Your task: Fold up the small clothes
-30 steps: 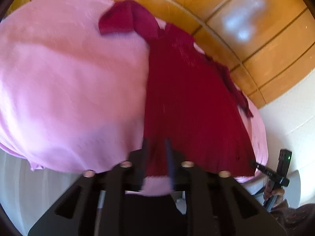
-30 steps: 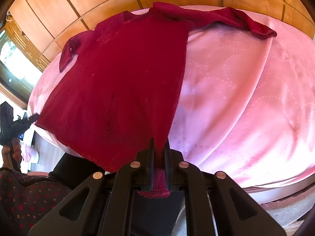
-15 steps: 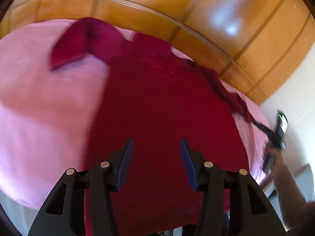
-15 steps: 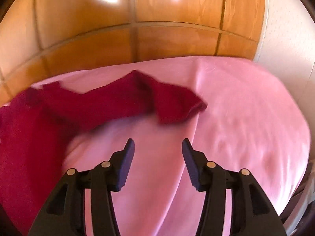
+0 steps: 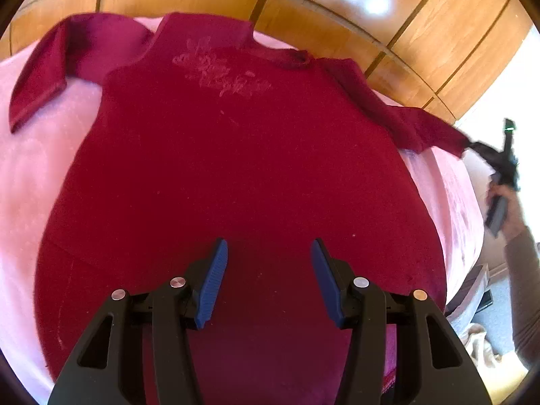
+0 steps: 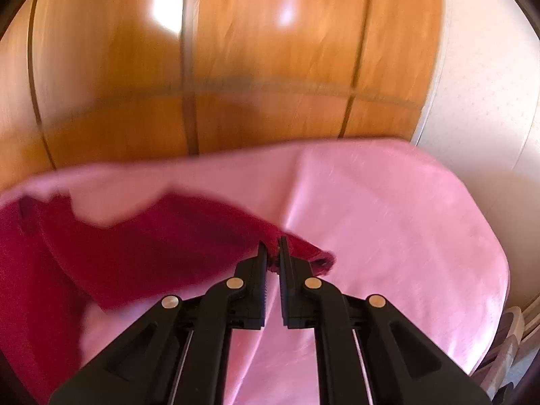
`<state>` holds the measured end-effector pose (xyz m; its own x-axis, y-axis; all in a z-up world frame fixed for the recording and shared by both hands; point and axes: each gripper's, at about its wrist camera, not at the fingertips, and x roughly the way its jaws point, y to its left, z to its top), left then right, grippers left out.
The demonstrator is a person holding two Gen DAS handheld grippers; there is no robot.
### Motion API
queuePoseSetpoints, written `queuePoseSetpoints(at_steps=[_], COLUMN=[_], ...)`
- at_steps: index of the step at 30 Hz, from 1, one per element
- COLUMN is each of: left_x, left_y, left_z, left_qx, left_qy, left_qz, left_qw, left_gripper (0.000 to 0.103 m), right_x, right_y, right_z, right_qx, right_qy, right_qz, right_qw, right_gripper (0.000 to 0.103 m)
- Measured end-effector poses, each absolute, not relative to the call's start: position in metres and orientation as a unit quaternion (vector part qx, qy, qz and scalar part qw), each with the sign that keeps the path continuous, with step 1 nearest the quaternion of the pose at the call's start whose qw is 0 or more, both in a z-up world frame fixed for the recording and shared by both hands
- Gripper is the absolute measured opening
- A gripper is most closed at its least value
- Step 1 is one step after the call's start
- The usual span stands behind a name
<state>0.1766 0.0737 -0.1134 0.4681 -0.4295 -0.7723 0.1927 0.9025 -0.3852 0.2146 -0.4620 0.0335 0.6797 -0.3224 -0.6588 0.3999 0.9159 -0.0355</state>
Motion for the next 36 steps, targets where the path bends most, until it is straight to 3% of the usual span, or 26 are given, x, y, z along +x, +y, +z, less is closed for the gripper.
queuePoseSetpoints(at_steps=[4,14,16,17,18,19,21,22,27,36], left_x=[0.178,0.181,0.183,0.184,0.184,0.182,0.180,0.179,0.186,0.236], left_y=[0.074,0.070,0.074,0.080,0.084,0.092,0.113,0.126,0.192,0.224], left_z=[-0.115,-0.117,-0.115,-0.113,-0.111,-0.107,-0.100,-0.096,-0.089,-0.094], left_qx=[-0.128,-0.121,-0.134,-0.151,-0.159,-0.163,-0.163,-0.164,-0.147,-0.015], left_qy=[0.483,0.493,0.495,0.496,0.495,0.490,0.476,0.465,0.438,0.397], left_qz=[-0.181,-0.178,-0.182,-0.185,-0.184,-0.177,-0.142,-0.119,0.027,0.115], left_qw=[0.847,0.843,0.839,0.835,0.834,0.838,0.853,0.862,0.886,0.910], left_gripper=[0.051,0.051,0.051,0.051,0.051,0.051,0.069,0.071,0.072,0.078], right_x=[0.226,0.260,0.261,0.257,0.250,0.246,0.239,0.235,0.227,0.229], right_y=[-0.505,-0.582,-0.577,-0.575,-0.568,-0.563,-0.544,-0.525,-0.431,-0.220], right_z=[0.052,-0.037,-0.051,-0.051,-0.047,-0.040,-0.024,-0.013,0.013,-0.014], right_qx=[0.092,0.069,0.054,0.056,0.058,0.055,0.054,0.056,0.075,0.093], right_qy=[0.341,0.440,0.450,0.447,0.433,0.421,0.403,0.386,0.354,0.399], right_qz=[-0.244,-0.376,-0.382,-0.384,-0.388,-0.388,-0.375,-0.359,-0.237,0.025], right_qw=[0.903,0.813,0.805,0.806,0.812,0.818,0.833,0.848,0.901,0.912], right_gripper=[0.005,0.007,0.030,0.064,0.074,0.075,0.082,0.085,0.097,0.097])
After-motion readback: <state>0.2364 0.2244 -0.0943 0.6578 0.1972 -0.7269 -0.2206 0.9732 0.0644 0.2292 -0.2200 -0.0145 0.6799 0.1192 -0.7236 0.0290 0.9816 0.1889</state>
